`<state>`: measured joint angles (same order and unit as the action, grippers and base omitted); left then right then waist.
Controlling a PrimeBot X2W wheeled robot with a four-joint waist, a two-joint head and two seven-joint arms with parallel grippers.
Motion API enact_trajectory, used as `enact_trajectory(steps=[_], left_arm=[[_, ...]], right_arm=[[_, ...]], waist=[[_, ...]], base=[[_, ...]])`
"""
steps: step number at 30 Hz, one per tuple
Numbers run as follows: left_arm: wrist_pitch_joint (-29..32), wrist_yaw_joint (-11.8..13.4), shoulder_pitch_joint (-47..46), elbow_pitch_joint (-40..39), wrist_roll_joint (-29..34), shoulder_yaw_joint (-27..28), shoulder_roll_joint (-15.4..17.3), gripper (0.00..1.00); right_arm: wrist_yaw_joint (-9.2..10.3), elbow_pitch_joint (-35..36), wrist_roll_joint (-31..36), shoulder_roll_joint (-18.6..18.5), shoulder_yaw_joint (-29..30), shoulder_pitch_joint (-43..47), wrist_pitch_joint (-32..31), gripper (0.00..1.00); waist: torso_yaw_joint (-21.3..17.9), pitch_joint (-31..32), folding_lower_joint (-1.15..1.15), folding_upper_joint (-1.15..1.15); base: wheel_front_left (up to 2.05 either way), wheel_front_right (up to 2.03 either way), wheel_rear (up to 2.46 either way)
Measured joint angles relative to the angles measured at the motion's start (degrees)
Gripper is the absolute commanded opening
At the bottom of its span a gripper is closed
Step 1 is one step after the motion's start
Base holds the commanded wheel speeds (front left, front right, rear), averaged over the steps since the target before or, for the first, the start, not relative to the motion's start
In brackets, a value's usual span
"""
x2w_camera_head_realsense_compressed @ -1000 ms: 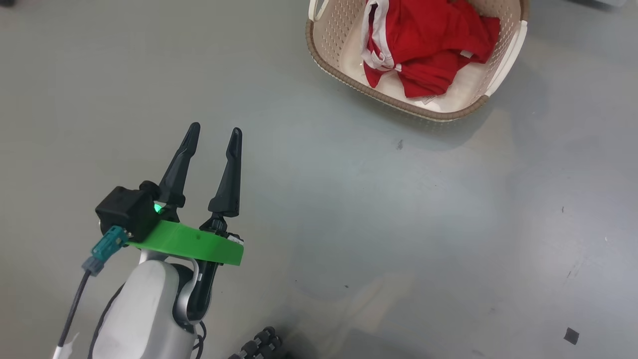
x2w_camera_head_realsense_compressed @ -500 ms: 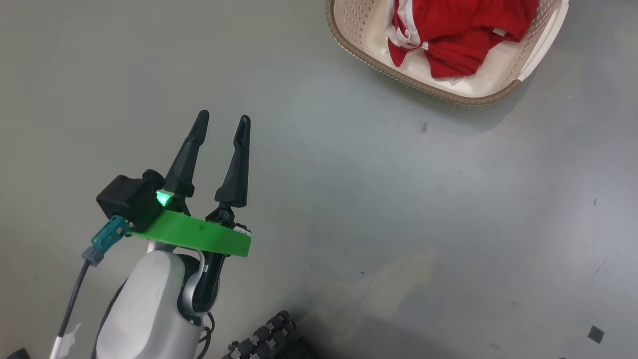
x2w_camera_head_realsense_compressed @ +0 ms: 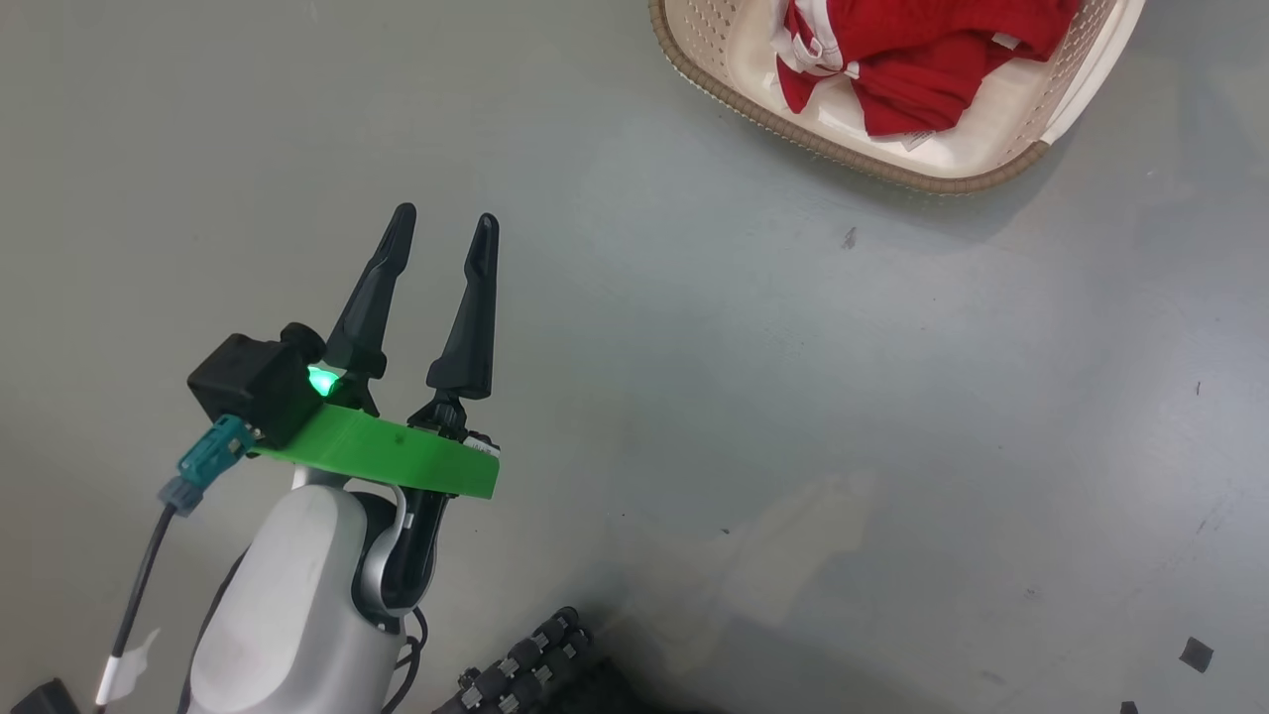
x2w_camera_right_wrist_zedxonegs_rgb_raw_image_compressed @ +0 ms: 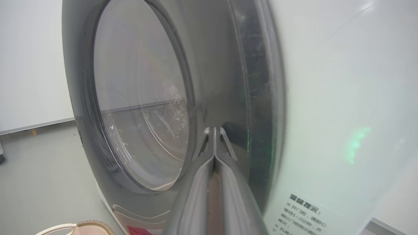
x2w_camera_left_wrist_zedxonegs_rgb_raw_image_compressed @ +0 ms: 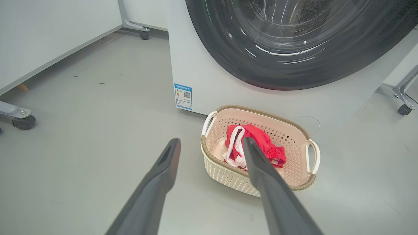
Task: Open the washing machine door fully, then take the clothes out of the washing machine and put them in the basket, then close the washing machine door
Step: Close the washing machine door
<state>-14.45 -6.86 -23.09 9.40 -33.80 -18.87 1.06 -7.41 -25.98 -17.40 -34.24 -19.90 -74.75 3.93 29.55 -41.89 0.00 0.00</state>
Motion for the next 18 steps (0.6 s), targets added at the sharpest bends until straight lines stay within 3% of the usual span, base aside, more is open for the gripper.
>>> enact_trajectory(steps=[10, 18], left_arm=[[0.0, 0.0, -0.5, 1.4, 0.2, 0.3, 0.0, 1.0], [0.0, 0.0, -0.5, 3.3, 3.3, 2.2, -0.1, 1.0]], right_arm=[[0.53, -5.4, 0.0, 2.1, -0.6, 0.9, 4.0, 0.0], [0.97, -9.2, 0.7, 4.7, -4.2, 9.3, 8.8, 0.0]], waist=[[-0.5, 1.4, 0.0, 0.0], [-1.8, 5.2, 0.0, 0.0]], base=[[0.0, 0.0, 0.0], [0.0, 0.0, 0.0]])
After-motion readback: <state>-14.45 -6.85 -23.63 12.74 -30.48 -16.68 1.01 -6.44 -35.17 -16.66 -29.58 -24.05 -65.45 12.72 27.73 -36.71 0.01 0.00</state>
